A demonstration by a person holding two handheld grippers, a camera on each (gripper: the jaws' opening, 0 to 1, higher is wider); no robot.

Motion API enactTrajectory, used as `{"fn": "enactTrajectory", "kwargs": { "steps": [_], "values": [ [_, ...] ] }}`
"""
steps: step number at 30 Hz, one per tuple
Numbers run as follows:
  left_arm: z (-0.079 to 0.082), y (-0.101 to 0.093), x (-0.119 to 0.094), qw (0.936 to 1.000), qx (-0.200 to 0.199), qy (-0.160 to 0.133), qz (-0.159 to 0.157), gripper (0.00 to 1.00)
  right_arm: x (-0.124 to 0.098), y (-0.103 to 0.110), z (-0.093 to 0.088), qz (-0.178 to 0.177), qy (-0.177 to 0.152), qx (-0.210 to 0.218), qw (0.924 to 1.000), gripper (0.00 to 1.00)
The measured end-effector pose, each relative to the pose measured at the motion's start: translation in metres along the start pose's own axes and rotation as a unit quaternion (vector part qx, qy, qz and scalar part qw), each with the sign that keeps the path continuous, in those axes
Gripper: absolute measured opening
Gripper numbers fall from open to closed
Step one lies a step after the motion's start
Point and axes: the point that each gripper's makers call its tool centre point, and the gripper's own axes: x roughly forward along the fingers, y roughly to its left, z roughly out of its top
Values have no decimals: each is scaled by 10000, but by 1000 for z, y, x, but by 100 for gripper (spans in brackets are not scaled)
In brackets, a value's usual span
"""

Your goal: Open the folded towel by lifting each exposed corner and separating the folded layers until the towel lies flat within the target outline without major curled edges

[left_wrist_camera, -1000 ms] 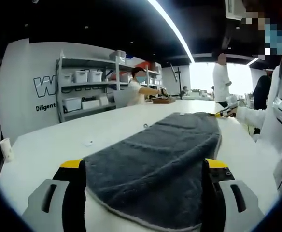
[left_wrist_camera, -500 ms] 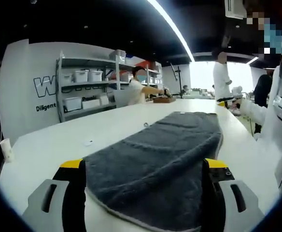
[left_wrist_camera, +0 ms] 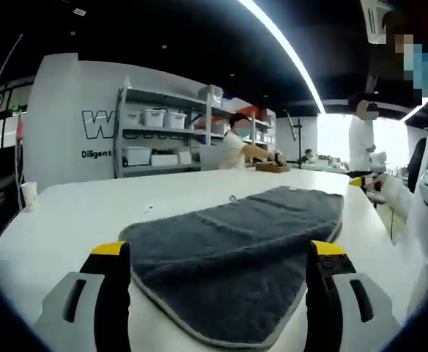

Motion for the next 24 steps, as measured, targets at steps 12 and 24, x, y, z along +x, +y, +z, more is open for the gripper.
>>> {"fn": "enactTrajectory", "kwargs": {
  "steps": [12,24],
  "values": [
    [-67,-11,-41,9882,-817,836,993,84,8,8,-21,193,112,180,9996,99],
    [-66,-17,-36,9881,-764,865,1019,34,2,4,-32,169,192,204,9995,96]
  ]
}}
